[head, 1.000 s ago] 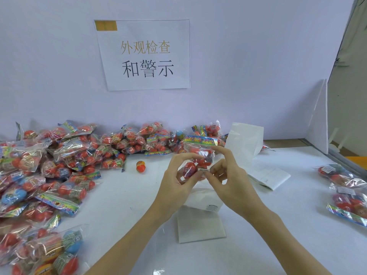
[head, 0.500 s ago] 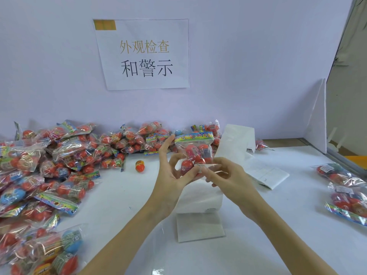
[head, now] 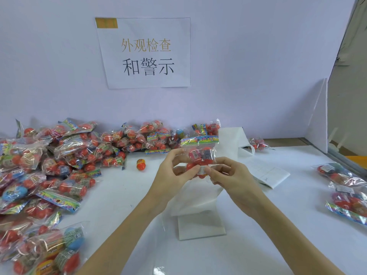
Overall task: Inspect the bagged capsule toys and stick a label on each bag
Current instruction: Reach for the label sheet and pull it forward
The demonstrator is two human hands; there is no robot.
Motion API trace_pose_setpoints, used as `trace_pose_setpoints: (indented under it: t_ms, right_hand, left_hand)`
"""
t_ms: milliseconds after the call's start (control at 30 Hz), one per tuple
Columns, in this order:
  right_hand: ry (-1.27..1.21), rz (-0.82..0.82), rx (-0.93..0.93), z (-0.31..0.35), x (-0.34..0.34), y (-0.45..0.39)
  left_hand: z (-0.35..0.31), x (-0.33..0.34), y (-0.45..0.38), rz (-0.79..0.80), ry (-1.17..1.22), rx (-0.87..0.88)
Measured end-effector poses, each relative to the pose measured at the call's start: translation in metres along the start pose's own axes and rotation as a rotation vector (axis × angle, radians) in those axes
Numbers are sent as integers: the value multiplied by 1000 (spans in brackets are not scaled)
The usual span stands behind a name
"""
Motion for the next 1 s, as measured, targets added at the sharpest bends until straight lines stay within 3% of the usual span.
trace_pose_setpoints:
  t_ms: [200, 467, 667, 767, 1000]
  right_hand:
    - [-146, 89, 117, -1, -3, -1]
    - [-205, 45, 230, 0, 5, 1]
    - [-19, 112, 121, -3, 9, 3]
    - [-29, 68, 93, -4, 4, 2]
    - [-94, 95, 144, -3, 4, 3]
  left_hand:
    - [3, -1, -1, 28, 96, 2]
    - [4, -3, -4, -7, 96, -21]
    - [6, -1, -2, 11, 20, 17]
    - [5, -4, -3, 3, 72, -28]
    - [4, -8, -5, -51, -57, -3]
Point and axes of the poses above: each hand's wrist, its own y-axis away from the middle knuckle, its own x-axis out of the palm, z = x × y, the point moved 2 cm from there along -y, towards the middle knuckle, and after that the axes turned 9 degrees about -y, right-handed, at the moved point
